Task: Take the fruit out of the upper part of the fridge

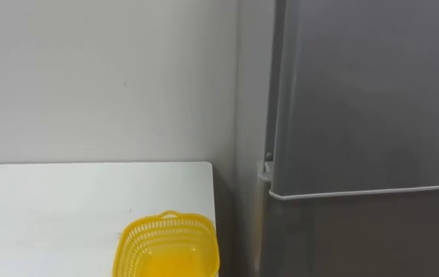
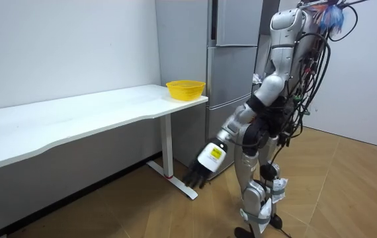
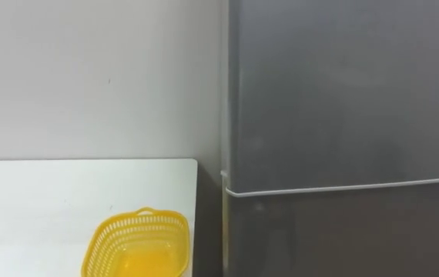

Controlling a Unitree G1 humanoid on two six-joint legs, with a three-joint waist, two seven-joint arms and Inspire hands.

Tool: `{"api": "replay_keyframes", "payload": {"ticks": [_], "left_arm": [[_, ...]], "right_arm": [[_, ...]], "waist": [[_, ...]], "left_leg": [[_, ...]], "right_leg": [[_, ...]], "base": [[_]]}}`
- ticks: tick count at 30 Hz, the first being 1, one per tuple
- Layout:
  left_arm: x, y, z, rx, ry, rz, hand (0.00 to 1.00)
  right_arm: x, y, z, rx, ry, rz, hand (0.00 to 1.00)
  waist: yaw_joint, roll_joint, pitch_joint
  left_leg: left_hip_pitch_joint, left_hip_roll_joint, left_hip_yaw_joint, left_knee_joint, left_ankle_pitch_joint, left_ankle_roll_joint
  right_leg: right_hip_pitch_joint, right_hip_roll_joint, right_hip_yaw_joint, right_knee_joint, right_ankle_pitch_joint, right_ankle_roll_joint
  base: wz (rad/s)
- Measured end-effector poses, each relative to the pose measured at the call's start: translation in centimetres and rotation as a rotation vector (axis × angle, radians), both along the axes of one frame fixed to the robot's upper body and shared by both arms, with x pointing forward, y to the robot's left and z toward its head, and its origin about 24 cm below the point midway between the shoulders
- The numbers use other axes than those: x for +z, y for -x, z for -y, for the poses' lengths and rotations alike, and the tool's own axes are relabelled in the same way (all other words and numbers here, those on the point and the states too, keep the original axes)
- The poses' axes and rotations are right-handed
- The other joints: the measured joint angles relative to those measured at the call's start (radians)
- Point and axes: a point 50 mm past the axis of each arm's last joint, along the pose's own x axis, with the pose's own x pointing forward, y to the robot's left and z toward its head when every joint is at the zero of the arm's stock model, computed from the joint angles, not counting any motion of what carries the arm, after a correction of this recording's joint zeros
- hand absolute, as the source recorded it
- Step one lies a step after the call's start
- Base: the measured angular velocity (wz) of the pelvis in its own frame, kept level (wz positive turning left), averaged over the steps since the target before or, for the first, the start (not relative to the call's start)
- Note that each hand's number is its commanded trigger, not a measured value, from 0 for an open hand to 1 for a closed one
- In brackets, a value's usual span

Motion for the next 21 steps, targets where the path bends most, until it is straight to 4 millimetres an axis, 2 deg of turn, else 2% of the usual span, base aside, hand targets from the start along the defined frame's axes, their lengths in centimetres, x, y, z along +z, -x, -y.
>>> {"api": "replay_keyframes", "payload": {"ticks": [3, 7, 14, 16, 17, 19, 21], "left_arm": [[2.6, -2.4, -1.1, 0.063, -0.162, 0.114, 0.00], [6.1, -4.6, -2.0, 0.146, -0.347, 0.258, 0.00], [12.9, -7.8, -2.8, 0.202, -0.604, 0.539, 0.00], [16.2, -8.7, -2.9, 0.160, -0.730, 0.647, 0.00], [17.1, -9.0, -2.9, 0.148, -0.760, 0.679, 0.00], [20.9, -9.7, -2.9, 0.095, -0.873, 0.826, 0.00], [23.3, -10.1, -2.7, 0.065, -0.924, 0.938, 0.00]], "right_arm": [[0.0, -0.5, 0.0, 0.003, 0.008, 0.038, 0.00], [0.1, -0.1, 0.1, 0.005, 0.013, 0.049, 0.00], [0.1, 0.2, 0.0, 0.014, 0.012, 0.062, 0.00], [0.1, 0.0, 0.0, 0.019, 0.011, 0.067, 0.00], [0.1, 0.0, 0.0, 0.018, 0.009, 0.068, 0.00], [0.1, 0.2, -0.1, 0.017, 0.001, 0.073, 0.00], [0.1, 0.4, -0.2, 0.019, -0.007, 0.066, 0.00]], "waist": [[0.001, 0.004, -0.0018], [-0.003, 0.013, -0.0072], [0.002, 0.017, -0.0055], [-0.001, 0.016, -0.0051], [-0.001, 0.015, -0.0044], [-0.001, 0.013, -0.0036], [-0.005, 0.015, -0.0032]], "left_leg": [[-0.010, 0.000, 0.000, 0.003, 0.000, 0.000], [-0.002, 0.000, -0.003, 0.003, 0.001, 0.000], [-0.001, -0.001, -0.004, 0.000, 0.000, 0.000], [-0.007, -0.003, -0.020, 0.001, 0.000, 0.000], [-0.008, -0.003, -0.020, 0.001, 0.000, 0.000], [-0.009, -0.003, -0.024, 0.001, 0.000, 0.000], [-0.009, -0.003, -0.027, 0.002, 0.000, 0.000]], "right_leg": [[-0.011, 0.001, 0.002, 0.000, 0.003, 0.001], [0.000, 0.001, -0.007, -0.001, 0.005, 0.001], [-0.006, 0.001, 0.006, 0.003, 0.005, 0.001], [-0.014, 0.001, 0.006, 0.001, 0.005, 0.001], [-0.014, 0.002, 0.007, 0.001, 0.005, 0.001], [-0.015, 0.002, 0.004, 0.001, 0.005, 0.001], [-0.011, 0.002, 0.003, 0.001, 0.005, 0.001]], "base": [[0.00], [0.00], [-0.03], [0.00], [0.00], [0.00], [0.05]]}}
